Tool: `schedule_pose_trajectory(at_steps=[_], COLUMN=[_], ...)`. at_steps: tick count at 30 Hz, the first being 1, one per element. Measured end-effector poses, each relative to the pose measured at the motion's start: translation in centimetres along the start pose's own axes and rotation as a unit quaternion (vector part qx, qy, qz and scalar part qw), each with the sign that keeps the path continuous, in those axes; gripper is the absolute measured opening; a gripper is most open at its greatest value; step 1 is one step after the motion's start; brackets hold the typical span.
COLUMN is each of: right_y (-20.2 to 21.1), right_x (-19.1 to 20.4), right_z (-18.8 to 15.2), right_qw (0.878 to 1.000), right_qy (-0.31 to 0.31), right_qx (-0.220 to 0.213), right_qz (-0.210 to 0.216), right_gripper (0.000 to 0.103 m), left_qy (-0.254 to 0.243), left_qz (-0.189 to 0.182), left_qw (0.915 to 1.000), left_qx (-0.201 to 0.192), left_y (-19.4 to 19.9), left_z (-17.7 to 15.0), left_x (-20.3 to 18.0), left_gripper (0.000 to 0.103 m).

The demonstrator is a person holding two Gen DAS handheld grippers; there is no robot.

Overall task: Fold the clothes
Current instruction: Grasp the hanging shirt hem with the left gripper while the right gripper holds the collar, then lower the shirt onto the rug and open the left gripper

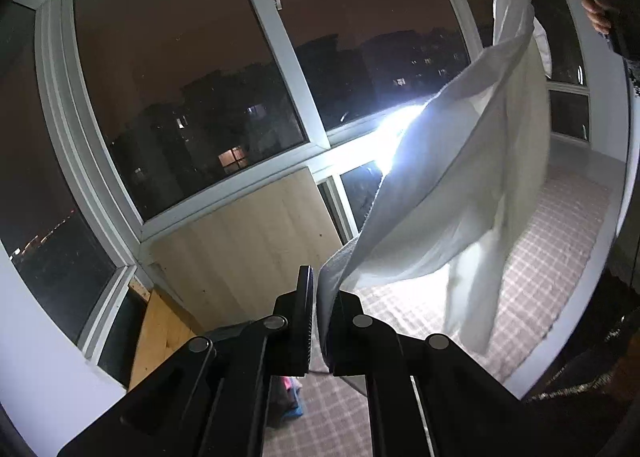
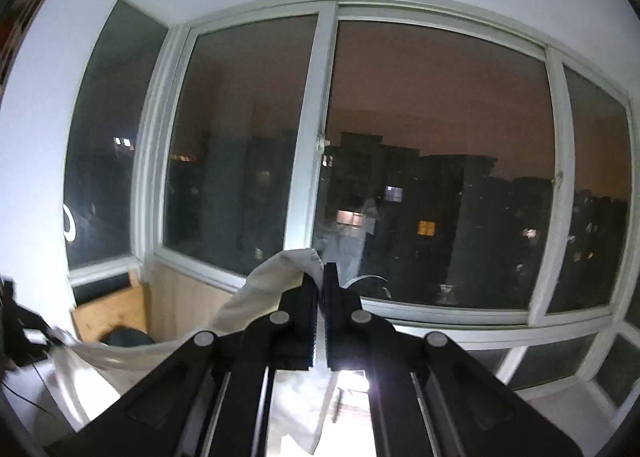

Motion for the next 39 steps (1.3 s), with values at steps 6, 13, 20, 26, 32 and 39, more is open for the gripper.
schedule_pose_trajectory(at_steps=[6, 13, 20, 26, 32, 39], right_y=[-11.4, -34.0, -49.2, -47.4, -44.7, -45.2], right_x=[-2.2, -1.3, 0.6, -1.5, -4.4, -3.9], right_z=[-5.6, -21.4, -40.4, -43.2, -41.6, -51.1], right_qw=[0.994, 0.965, 0.905, 0.905, 0.918, 0.893], right_qy=[-0.015, 0.029, 0.014, -0.011, -0.036, -0.061], right_qx=[0.1, 0.253, 0.424, 0.425, 0.395, 0.443], right_qz=[-0.034, -0.07, -0.026, -0.018, 0.0, 0.043], right_gripper=[0.002, 0.002, 0.026, 0.059, 0.061, 0.061], left_qy=[-0.023, -0.035, -0.092, -0.106, -0.071, -0.03], left_qz=[-0.057, -0.1, -0.088, -0.084, -0.092, -0.151], left_qw=[0.9931, 0.9593, 0.9155, 0.9208, 0.9238, 0.9226], left_qx=[0.1, 0.262, 0.382, 0.366, 0.365, 0.354], left_y=[-8.5, -27.0, -42.9, -42.8, -40.7, -35.7], left_z=[-3.4, -13.0, -24.3, -23.3, -22.0, -21.2], left_x=[-1.8, -5.4, -11.2, -11.7, -10.7, -12.3], left_gripper=[0.008, 0.006, 0.008, 0.031, 0.03, 0.031])
Point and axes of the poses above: each gripper's, at about its wrist camera, not at the fingertips, and y roughly against the way its jaws point, x to its left, z to its top, the point moved 2 cm from there along -y, roughly the way its jaws point, and after that the axes turned 13 degrees about z, right-handed, at the moved point
